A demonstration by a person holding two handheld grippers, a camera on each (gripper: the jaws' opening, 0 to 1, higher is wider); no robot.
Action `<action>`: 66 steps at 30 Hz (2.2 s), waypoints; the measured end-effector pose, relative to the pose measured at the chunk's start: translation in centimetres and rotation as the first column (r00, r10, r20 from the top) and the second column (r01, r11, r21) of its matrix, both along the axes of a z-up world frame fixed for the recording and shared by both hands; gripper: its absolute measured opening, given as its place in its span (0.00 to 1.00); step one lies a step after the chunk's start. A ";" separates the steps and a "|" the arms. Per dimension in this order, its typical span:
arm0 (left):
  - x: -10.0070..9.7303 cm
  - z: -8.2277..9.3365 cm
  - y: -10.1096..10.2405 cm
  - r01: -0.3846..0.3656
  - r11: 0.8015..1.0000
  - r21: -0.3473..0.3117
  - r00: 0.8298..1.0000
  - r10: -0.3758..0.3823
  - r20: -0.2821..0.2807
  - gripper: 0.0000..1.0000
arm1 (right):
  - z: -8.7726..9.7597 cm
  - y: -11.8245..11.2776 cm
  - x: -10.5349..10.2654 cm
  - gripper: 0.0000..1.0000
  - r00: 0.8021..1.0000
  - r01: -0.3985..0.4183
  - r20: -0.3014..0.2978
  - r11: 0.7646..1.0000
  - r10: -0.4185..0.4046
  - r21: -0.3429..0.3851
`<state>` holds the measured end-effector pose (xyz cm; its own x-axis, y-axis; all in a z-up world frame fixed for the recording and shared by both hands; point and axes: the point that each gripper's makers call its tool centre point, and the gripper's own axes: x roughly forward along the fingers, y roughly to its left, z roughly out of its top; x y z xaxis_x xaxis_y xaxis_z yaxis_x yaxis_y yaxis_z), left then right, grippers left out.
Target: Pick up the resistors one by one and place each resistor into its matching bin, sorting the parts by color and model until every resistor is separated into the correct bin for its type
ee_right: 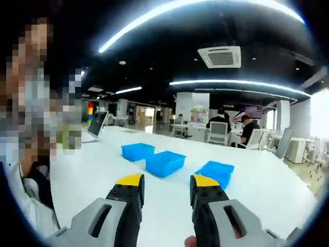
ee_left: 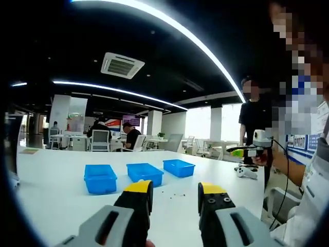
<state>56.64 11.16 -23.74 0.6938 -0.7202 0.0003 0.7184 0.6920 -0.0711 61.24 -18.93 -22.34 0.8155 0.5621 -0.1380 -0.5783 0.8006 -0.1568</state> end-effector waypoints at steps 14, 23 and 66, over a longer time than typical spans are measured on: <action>0.1 0.1 0.5 -0.008 1.000 0.000 1.000 0.008 0.004 0.37 | -2.7 8.0 5.8 0.34 0.957 -0.266 -0.208 0.892 0.200 -0.365; 0.1 0.1 0.7 -0.009 1.000 -0.001 1.000 0.009 0.004 0.36 | -8.0 10.8 8.7 0.27 0.878 -0.437 -0.423 0.739 0.225 -0.513; 0.3 -0.5 1.0 -0.010 1.000 0.001 1.000 0.010 -0.009 0.36 | -16.6 14.9 12.5 0.03 0.659 -0.665 -0.730 0.594 0.182 -0.452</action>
